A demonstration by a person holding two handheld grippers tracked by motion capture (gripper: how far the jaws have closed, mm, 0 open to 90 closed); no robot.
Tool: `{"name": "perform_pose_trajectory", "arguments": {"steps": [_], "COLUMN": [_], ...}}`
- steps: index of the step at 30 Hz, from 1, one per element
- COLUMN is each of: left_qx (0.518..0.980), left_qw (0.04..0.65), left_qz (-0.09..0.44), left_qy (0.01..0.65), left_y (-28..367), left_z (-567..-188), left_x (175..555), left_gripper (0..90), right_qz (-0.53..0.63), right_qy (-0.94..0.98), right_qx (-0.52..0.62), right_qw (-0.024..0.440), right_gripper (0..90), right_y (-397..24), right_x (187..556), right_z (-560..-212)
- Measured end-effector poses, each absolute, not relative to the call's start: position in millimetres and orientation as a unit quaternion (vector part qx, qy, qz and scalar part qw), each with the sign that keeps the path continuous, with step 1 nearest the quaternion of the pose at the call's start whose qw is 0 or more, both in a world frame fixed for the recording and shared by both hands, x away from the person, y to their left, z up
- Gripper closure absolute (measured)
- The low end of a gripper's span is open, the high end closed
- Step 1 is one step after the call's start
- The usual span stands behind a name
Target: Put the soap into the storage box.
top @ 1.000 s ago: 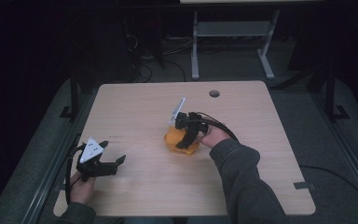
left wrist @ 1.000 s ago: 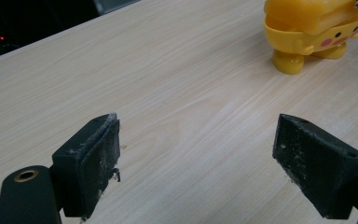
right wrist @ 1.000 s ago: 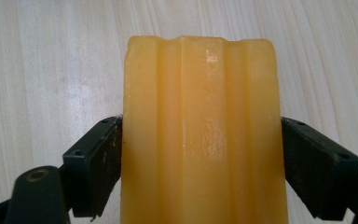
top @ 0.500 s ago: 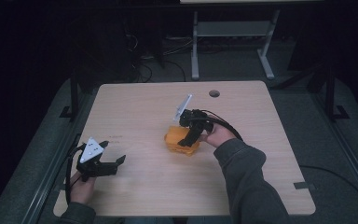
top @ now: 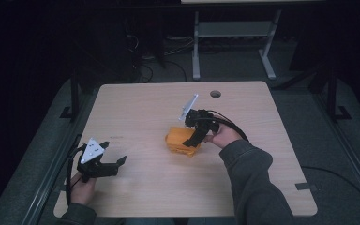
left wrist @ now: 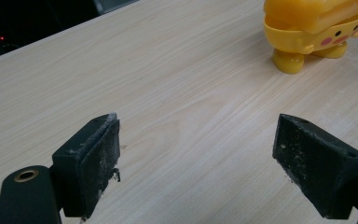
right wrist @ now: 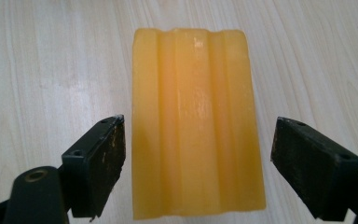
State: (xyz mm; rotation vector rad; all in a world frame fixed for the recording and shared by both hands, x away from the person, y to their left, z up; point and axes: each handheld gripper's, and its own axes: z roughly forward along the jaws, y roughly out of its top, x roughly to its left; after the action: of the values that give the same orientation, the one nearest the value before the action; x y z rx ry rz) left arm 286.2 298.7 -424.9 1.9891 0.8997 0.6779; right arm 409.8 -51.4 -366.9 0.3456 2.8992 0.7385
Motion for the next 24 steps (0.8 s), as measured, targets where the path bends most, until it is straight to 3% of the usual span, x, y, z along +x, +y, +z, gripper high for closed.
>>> {"name": "perform_pose_trajectory", "arguments": {"steps": [24], "left_qx": [0.794], "left_qw": [0.41], "left_qz": [0.271], "left_qy": [0.358], "left_y": [299], "left_z": [-425], "left_x": [286], "left_gripper": [14.1], "right_qz": [0.262], "right_qy": [0.952], "right_qx": [0.141], "right_qw": [0.075], "right_gripper": [19.1], "right_y": [-91], "right_x": [395], "right_z": [-362]}}
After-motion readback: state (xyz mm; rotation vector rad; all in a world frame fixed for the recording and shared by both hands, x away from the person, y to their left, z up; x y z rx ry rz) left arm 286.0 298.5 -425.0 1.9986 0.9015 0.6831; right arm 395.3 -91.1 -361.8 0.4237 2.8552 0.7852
